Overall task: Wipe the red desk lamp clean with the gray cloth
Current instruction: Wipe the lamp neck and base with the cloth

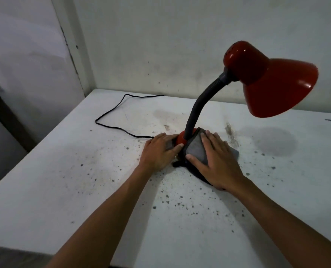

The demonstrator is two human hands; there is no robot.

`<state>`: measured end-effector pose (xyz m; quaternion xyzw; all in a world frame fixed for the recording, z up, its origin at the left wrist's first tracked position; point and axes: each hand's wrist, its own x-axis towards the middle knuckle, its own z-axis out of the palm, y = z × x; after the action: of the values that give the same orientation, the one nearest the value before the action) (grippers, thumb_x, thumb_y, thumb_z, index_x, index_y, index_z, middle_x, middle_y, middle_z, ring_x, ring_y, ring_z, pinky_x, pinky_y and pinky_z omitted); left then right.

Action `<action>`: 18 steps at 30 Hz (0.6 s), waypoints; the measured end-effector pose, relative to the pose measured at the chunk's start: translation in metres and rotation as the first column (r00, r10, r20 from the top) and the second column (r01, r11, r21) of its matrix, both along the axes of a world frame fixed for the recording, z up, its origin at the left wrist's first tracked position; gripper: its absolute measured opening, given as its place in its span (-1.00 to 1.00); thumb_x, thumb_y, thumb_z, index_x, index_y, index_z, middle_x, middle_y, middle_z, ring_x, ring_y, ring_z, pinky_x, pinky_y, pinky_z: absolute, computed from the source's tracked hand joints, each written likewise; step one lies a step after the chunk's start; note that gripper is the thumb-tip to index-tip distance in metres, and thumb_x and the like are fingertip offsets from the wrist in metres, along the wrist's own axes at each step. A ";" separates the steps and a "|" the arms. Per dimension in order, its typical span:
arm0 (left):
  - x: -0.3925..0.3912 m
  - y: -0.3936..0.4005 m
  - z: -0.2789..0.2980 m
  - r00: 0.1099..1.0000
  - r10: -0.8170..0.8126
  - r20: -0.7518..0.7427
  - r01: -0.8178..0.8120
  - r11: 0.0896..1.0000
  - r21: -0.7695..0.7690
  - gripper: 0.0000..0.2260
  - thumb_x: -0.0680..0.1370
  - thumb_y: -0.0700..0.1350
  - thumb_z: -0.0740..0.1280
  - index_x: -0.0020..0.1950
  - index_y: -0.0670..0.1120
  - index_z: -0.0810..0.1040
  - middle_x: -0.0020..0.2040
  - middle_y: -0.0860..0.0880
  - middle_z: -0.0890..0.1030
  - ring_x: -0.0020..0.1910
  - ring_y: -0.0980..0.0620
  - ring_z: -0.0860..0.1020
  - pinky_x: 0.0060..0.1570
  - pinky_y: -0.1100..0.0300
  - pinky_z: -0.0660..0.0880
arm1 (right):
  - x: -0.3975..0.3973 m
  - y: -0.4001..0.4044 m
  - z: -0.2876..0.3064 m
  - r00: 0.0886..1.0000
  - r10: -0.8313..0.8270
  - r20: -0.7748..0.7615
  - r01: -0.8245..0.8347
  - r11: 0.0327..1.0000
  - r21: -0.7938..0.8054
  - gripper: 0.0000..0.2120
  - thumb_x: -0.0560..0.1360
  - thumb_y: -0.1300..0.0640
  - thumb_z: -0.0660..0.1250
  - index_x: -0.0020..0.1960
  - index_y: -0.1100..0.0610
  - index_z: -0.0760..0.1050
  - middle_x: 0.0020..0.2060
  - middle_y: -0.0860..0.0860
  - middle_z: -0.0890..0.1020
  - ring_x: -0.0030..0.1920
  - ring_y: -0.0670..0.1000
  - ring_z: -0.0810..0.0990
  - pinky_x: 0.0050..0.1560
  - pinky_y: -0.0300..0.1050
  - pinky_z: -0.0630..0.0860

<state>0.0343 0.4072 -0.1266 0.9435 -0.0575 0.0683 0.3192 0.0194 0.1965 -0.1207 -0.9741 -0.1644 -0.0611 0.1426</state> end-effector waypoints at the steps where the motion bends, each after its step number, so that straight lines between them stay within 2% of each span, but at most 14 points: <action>1: -0.001 0.000 0.000 1.000 0.000 0.005 0.000 1.000 0.007 -0.42 0.52 0.34 0.09 0.46 0.12 0.42 0.39 -0.01 0.53 0.45 -0.04 0.38 0.42 -0.16 0.28 | -0.001 0.000 -0.002 1.000 0.000 0.014 0.000 1.000 0.007 0.00 0.44 -0.58 -0.20 0.68 0.04 -0.07 0.69 0.01 0.00 0.68 0.05 -0.09 0.66 0.09 -0.07; 6: -0.006 -0.003 0.003 1.000 0.006 0.025 -0.007 1.000 0.026 -0.42 0.52 0.32 0.07 0.45 0.10 0.45 0.39 0.01 0.54 0.46 -0.05 0.38 0.43 -0.13 0.28 | -0.005 -0.002 -0.002 1.000 -0.006 0.008 0.006 1.000 0.016 0.07 0.39 -0.63 -0.29 0.69 0.03 -0.06 0.69 0.00 0.01 0.68 0.03 -0.09 0.66 0.09 -0.06; 11: -0.006 -0.001 0.003 0.999 -0.018 0.045 0.017 0.999 0.032 -0.47 0.55 0.31 0.08 0.43 0.11 0.46 0.36 0.03 0.56 0.42 -0.04 0.41 0.42 -0.14 0.30 | 0.001 -0.009 0.001 0.999 0.024 -0.031 -0.022 0.998 0.060 0.10 0.35 -0.67 -0.25 0.68 -0.02 -0.04 0.68 -0.07 0.00 0.67 -0.02 -0.10 0.66 0.05 -0.07; 14: -0.004 0.000 0.001 0.998 -0.022 0.058 0.022 1.000 0.010 -0.46 0.54 0.34 0.08 0.40 0.12 0.48 0.23 0.05 0.62 0.29 -0.03 0.51 0.33 -0.15 0.38 | 0.012 -0.020 0.003 0.992 0.085 -0.088 -0.071 0.986 0.152 -0.01 0.42 -0.63 -0.10 0.68 -0.07 -0.01 0.67 -0.15 0.01 0.66 -0.10 -0.10 0.66 0.10 -0.02; 18: -0.003 0.001 0.000 0.996 -0.033 0.083 0.033 0.999 0.000 -0.54 0.56 0.29 0.12 0.35 0.14 0.51 0.05 0.12 0.62 0.13 0.04 0.54 0.27 -0.11 0.41 | 0.031 -0.029 0.010 0.974 0.138 -0.180 -0.101 0.975 0.199 -0.13 0.50 -0.47 0.10 0.67 -0.08 0.02 0.67 -0.15 0.03 0.65 -0.12 -0.05 0.65 0.07 0.01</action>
<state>0.0315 0.4084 -0.1264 0.9384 -0.0864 0.1023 0.3185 0.0502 0.1679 -0.1102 -0.9458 -0.2020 0.0271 0.2528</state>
